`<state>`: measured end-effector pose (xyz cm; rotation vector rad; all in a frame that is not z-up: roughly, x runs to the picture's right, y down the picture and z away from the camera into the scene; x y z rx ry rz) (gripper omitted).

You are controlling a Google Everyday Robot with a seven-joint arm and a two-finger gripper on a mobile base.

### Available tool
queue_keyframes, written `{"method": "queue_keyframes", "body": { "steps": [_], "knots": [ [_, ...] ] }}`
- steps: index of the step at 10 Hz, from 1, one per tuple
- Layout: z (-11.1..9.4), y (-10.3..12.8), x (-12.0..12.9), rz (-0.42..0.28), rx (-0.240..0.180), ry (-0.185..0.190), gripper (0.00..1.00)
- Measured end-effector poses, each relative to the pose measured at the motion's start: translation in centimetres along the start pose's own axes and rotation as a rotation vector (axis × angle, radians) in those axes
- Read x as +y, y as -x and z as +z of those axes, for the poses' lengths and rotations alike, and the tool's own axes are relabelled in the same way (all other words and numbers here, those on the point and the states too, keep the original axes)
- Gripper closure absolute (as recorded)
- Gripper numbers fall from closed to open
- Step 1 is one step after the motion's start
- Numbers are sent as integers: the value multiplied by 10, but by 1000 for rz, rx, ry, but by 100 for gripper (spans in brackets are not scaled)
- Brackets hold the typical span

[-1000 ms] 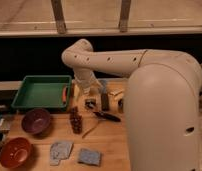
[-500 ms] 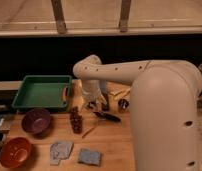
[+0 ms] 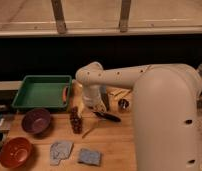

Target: Place fork in red bowl

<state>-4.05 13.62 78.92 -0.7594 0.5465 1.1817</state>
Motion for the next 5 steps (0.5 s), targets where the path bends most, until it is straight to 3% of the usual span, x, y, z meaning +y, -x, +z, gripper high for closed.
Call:
{"method": "queue_keyframes", "body": {
  "steps": [2, 5],
  "knots": [
    [1, 0, 0, 13, 12, 12, 20],
    [21, -6, -18, 68, 45, 46, 20]
  ]
}}
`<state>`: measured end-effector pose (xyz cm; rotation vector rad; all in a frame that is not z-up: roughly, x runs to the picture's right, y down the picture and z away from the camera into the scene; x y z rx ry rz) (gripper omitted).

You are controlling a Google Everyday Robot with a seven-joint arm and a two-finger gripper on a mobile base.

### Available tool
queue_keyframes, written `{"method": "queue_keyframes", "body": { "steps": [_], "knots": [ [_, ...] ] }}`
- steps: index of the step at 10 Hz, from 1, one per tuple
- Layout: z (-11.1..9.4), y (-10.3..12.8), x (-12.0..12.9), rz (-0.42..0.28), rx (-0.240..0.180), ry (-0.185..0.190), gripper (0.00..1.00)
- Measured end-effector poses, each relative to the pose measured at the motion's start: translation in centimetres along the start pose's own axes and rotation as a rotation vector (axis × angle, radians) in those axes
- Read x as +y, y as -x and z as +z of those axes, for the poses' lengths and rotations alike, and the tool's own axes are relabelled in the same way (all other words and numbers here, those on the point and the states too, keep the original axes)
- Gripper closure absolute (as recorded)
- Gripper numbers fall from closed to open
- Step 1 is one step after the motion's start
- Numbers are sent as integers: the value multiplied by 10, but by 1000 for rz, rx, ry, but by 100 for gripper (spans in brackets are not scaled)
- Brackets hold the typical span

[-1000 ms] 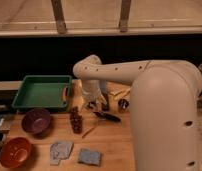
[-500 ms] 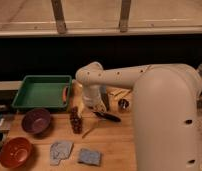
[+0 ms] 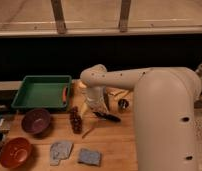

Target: Place fork in red bowl

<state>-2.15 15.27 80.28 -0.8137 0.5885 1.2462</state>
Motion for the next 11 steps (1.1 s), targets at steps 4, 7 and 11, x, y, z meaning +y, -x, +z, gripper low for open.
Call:
{"method": "queue_keyframes", "body": {
  "steps": [4, 7, 11],
  "knots": [
    [7, -4, -2, 33, 30, 28, 20],
    [32, 0, -1, 44, 89, 66, 20],
    [53, 0, -12, 78, 145, 97, 20]
  ]
}}
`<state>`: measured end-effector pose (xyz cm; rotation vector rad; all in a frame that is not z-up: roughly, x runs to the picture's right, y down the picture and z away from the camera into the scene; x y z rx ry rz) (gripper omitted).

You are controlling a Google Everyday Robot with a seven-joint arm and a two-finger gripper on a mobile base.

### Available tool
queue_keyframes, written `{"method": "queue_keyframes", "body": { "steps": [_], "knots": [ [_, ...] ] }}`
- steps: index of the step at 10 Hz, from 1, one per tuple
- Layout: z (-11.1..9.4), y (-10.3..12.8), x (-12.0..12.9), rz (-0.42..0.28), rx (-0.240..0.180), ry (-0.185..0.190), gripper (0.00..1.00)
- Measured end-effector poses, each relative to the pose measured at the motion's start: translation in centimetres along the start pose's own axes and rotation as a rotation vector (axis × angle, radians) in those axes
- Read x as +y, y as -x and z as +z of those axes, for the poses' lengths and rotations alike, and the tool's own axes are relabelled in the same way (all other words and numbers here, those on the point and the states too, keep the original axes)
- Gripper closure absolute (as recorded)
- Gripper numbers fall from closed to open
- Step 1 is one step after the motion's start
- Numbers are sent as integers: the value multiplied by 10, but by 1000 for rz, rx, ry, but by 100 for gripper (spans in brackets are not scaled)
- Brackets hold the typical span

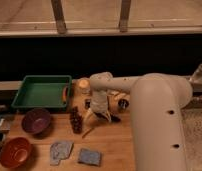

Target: Place fork in red bowl

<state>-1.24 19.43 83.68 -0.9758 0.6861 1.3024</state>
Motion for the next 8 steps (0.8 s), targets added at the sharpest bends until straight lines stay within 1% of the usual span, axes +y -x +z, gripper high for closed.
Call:
{"method": "queue_keyframes", "body": {
  "steps": [3, 8],
  "knots": [
    [10, 2, 4, -3, 29, 13, 20],
    [16, 3, 23, -51, 51, 7, 20]
  ]
}}
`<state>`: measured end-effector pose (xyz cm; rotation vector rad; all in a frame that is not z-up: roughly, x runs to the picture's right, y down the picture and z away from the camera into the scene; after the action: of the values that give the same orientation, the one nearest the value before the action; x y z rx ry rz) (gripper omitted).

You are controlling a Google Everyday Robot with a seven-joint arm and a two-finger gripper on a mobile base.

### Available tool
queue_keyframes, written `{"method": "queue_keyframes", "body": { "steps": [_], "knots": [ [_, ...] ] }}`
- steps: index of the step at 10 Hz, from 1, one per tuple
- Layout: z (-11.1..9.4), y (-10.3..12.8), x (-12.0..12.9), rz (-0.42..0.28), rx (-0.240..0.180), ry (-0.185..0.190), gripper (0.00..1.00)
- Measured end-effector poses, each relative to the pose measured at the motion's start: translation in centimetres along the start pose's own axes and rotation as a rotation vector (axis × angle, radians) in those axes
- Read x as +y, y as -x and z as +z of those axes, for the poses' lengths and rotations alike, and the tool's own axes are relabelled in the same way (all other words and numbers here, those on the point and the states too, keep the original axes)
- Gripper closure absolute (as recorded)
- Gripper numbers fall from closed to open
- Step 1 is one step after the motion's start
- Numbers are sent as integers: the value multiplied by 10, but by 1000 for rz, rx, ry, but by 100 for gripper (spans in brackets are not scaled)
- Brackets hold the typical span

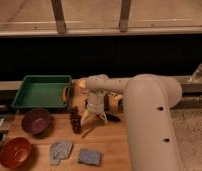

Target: Place fork in red bowl

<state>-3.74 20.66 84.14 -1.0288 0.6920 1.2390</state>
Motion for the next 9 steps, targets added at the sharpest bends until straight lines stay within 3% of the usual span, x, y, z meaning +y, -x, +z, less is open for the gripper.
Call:
{"method": "queue_keyframes", "body": {
  "steps": [2, 5, 9],
  "knots": [
    [3, 5, 9, -23, 7, -15, 25],
    [7, 17, 13, -31, 4, -72, 57],
    [4, 17, 11, -28, 3, -71, 94]
  ]
}}
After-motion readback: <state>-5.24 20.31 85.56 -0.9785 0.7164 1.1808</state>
